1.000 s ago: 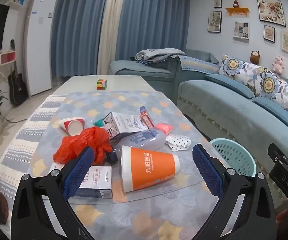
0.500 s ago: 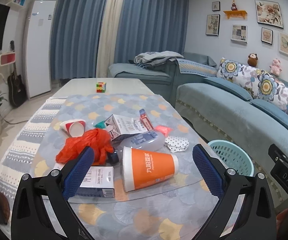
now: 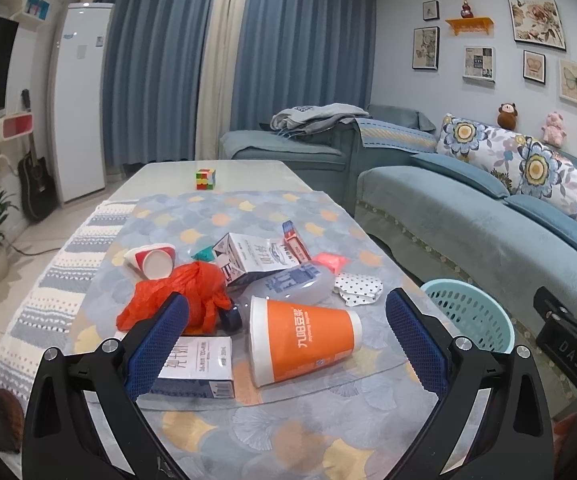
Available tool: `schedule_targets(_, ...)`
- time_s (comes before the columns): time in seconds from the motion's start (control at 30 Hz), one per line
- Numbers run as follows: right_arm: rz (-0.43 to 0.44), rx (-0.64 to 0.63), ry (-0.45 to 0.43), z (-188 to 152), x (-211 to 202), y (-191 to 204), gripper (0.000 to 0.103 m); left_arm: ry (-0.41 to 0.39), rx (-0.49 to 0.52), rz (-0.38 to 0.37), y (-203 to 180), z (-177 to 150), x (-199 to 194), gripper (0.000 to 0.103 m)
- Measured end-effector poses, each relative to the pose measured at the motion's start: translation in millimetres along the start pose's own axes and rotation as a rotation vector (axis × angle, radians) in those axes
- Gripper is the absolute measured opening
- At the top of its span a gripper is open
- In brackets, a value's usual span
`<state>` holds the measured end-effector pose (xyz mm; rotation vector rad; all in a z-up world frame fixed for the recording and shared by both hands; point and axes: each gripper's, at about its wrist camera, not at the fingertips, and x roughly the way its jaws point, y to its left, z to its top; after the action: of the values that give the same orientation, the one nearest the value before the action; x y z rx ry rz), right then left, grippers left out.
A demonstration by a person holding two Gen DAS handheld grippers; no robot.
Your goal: Collect trash
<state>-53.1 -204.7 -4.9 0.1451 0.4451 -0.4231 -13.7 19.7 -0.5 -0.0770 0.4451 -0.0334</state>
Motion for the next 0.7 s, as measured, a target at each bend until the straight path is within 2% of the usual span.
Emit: schedule_targets(0.7, 0.032, -0.012, -0.025, 1.5, -3.0, 3.9, 0.095, 0.012, 0.003, -0.013, -5.6, -2.1, 2.5, 0.095)
